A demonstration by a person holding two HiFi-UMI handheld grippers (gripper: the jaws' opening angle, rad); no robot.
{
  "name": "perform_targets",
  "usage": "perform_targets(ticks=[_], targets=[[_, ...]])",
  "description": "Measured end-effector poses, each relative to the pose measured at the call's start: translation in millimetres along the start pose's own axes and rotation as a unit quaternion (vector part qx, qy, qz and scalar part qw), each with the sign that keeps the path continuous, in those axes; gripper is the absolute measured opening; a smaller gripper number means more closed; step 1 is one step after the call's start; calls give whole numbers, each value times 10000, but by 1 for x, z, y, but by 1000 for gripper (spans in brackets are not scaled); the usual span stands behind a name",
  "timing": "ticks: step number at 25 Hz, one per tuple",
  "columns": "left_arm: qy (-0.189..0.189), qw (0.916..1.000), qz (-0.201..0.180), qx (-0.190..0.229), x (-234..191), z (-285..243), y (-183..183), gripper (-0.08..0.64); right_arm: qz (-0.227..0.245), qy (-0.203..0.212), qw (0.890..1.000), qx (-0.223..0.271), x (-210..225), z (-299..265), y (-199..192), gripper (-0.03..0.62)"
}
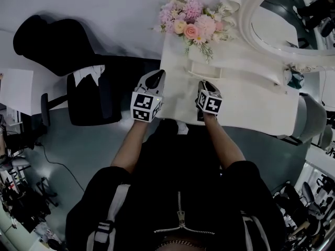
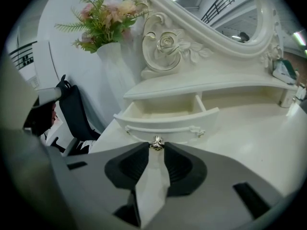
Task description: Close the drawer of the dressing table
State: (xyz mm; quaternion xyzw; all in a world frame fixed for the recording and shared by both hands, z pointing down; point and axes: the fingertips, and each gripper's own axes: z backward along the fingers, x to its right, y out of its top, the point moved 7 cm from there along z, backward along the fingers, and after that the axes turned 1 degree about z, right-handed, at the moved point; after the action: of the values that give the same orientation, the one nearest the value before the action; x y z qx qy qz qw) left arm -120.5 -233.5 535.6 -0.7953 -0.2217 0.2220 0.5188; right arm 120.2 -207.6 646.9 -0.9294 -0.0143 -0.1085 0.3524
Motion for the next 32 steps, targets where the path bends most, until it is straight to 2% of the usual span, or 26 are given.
perform_targets(ticks=[9, 17, 32], targets=[[38, 10000, -10, 22, -4, 2, 2, 0, 9, 27, 10000, -9, 0, 1, 1, 100], [30, 10000, -3, 36, -4, 0, 4, 0, -28, 83, 9998, 202, -1, 3, 19, 100], [112, 9999, 43, -54, -12, -1, 1, 0, 113, 140, 9998, 84, 7, -14, 37, 100]])
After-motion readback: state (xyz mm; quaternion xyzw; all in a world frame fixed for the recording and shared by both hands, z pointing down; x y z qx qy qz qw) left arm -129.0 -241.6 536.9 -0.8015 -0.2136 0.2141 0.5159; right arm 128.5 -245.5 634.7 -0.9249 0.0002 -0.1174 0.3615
